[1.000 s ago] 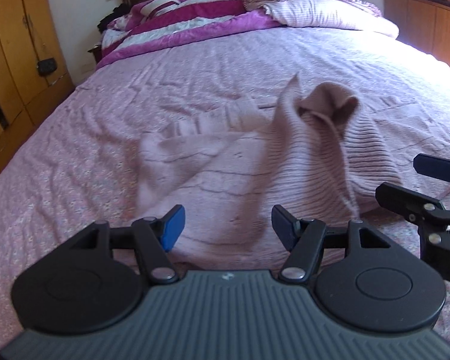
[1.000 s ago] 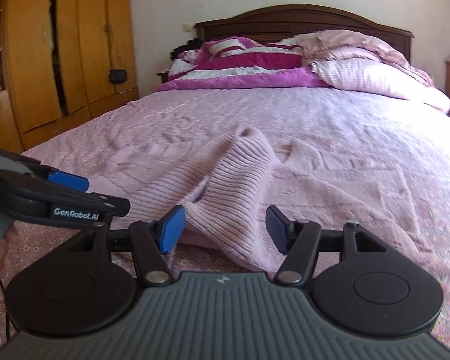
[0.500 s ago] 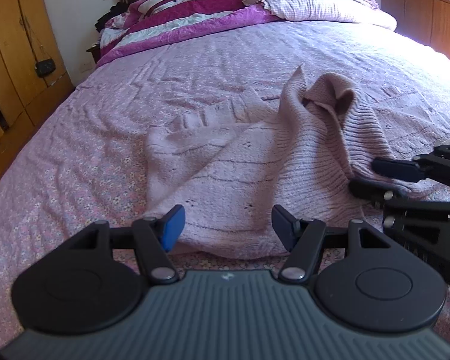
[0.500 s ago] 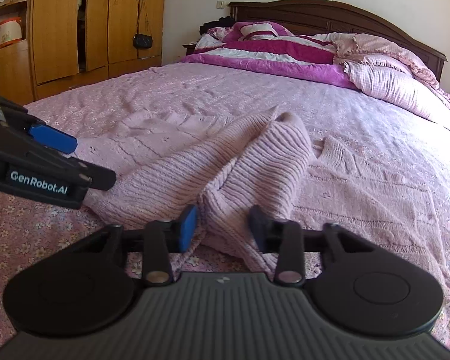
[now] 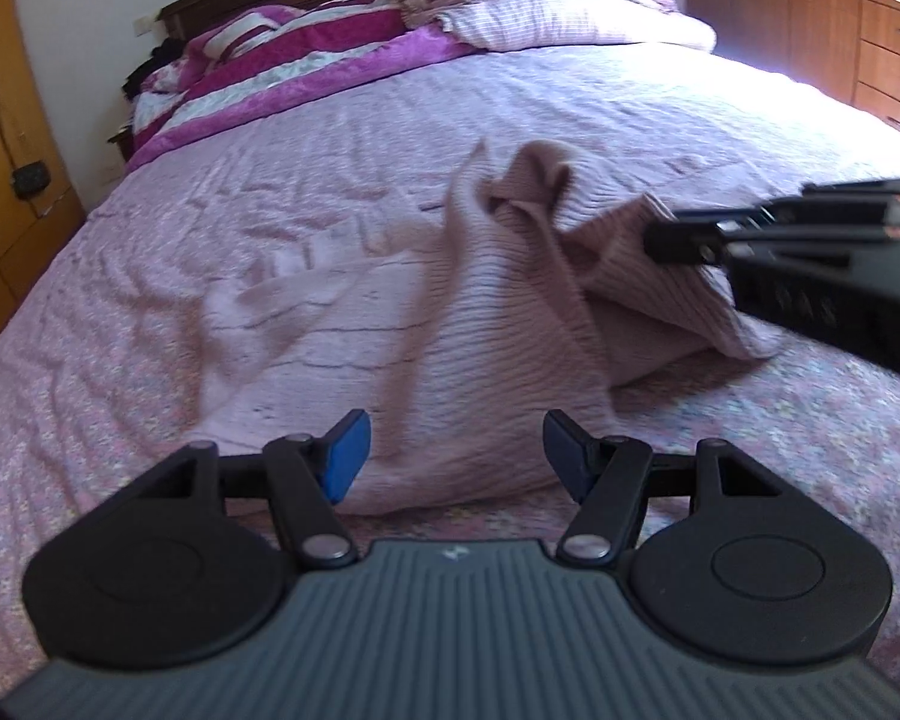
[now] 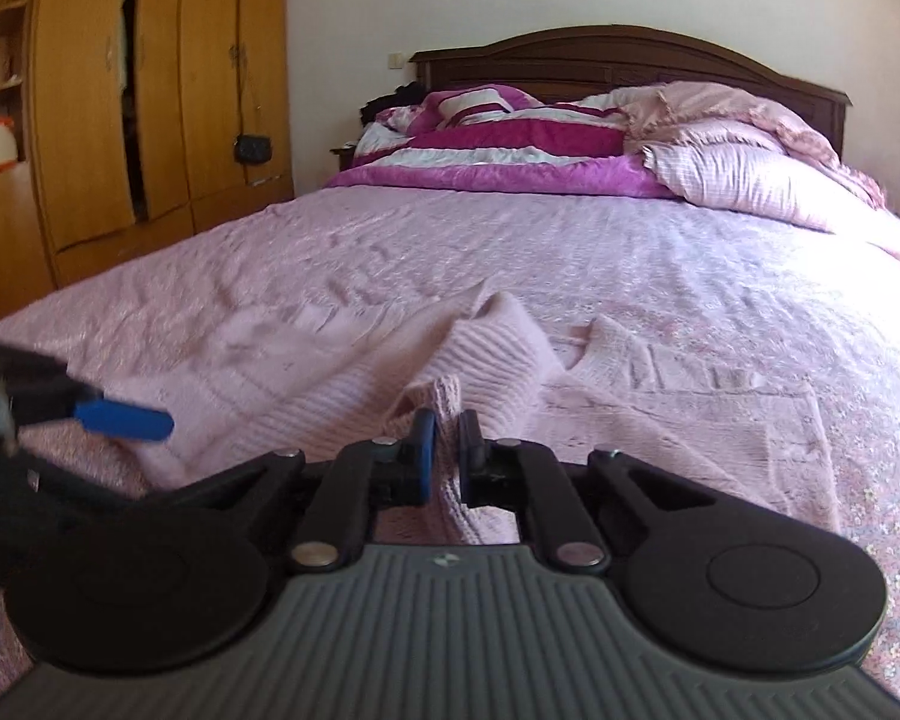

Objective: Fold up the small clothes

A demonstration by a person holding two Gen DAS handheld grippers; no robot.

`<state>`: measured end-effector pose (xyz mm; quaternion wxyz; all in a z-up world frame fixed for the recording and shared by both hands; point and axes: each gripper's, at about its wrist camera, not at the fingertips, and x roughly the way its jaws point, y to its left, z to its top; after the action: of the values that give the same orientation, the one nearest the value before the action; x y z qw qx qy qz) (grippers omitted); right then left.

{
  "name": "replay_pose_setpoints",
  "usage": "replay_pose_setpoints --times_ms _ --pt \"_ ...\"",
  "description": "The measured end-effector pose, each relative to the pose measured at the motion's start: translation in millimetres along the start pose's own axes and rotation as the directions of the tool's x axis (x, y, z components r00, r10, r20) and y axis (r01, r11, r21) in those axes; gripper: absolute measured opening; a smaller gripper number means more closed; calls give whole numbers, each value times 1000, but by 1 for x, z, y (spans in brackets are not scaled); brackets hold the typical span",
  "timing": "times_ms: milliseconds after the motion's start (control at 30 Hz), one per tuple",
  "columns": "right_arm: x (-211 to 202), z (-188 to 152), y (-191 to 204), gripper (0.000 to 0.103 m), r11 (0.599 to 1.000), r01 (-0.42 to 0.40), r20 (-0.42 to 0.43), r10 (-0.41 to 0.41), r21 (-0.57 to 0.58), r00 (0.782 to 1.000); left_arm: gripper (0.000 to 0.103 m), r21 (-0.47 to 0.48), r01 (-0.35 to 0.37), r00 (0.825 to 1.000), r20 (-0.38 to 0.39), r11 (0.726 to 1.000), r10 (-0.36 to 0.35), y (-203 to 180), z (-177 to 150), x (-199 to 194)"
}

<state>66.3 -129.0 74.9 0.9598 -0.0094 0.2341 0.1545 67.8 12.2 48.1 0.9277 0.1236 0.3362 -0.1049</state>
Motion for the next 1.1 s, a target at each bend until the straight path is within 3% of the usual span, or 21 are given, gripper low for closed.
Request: replay_pose_setpoints --times_ms 133,300,533,600,633,800,933,1100 --pt "-3 2 -10 8 999 2 5 -2 35 1000 65 55 33 999 -8 998 -32 -17 -4 4" --pt "-6 0 -16 8 998 0 22 -2 58 1000 65 178 6 999 -37 984 1 -43 -11 15" --pt "-12 2 -23 8 996 0 42 -4 92 999 66 286 -106 994 20 952 104 -61 -19 23" --pt "-13 3 -25 8 995 1 44 -6 96 999 43 289 -103 995 26 952 100 -61 -20 23" --pt "-14 3 -25 8 995 4 47 -9 96 999 15 289 -102 995 24 952 100 -61 -20 23" --pt "-19 6 -29 8 995 16 62 -22 94 998 12 214 -94 994 68 972 82 -43 -11 8" --pt "-21 10 -32 7 997 34 75 -39 65 996 12 158 -154 981 140 975 132 -17 9 -3" --pt "-24 27 -42 6 997 73 113 -75 15 991 12 80 -214 965 173 974 198 27 46 -2"
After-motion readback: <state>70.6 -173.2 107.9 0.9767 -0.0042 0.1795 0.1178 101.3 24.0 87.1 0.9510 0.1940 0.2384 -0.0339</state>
